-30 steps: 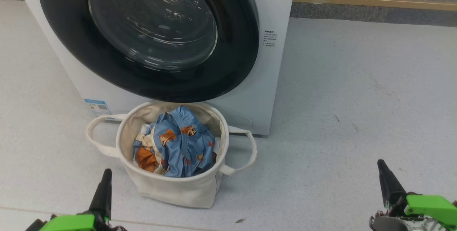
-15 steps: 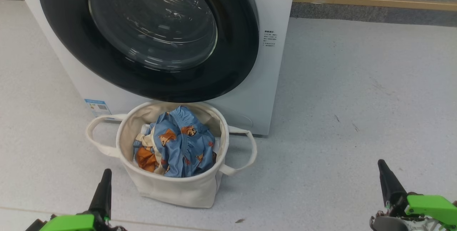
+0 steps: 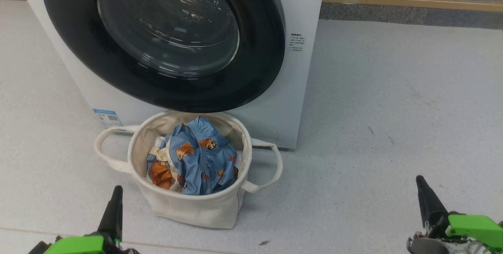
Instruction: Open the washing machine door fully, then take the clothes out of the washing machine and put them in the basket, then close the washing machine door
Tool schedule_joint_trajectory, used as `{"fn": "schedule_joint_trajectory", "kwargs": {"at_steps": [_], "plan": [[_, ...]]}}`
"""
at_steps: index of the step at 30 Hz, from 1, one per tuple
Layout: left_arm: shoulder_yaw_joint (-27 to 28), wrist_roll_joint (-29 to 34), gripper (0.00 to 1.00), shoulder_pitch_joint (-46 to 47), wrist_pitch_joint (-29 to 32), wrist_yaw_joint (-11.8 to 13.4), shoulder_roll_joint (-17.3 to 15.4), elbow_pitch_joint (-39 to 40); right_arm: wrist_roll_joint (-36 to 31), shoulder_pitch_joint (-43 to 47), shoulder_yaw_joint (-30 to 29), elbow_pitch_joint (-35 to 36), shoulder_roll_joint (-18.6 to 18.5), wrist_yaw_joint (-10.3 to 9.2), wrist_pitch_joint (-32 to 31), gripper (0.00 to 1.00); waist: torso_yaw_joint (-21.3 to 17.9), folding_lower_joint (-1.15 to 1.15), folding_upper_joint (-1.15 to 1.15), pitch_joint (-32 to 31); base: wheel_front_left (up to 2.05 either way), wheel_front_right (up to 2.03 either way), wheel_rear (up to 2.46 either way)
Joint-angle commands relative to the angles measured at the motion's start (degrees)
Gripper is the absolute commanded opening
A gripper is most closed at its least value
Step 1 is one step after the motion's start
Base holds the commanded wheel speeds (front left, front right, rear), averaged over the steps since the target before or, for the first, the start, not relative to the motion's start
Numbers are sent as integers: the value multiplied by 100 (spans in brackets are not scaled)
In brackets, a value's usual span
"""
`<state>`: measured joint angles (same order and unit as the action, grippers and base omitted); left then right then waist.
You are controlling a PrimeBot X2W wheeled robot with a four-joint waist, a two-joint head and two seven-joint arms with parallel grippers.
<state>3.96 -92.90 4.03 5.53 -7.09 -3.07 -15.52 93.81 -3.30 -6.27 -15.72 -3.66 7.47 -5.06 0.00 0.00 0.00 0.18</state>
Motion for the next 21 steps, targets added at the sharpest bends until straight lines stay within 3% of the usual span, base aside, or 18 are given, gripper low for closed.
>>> {"fn": "schedule_joint_trajectory", "kwargs": {"at_steps": [1, 21], "plan": [[204, 30, 0, 211, 54, -40, -21, 149, -60, -276, 101, 176, -13, 2, -42, 0, 0, 0, 0, 0, 0, 0, 0], [219, 43, 0, 212, 66, -40, -10, 149, -85, -279, 70, 174, 8, 2, -66, 0, 0, 0, 0, 0, 0, 0, 0]]}}
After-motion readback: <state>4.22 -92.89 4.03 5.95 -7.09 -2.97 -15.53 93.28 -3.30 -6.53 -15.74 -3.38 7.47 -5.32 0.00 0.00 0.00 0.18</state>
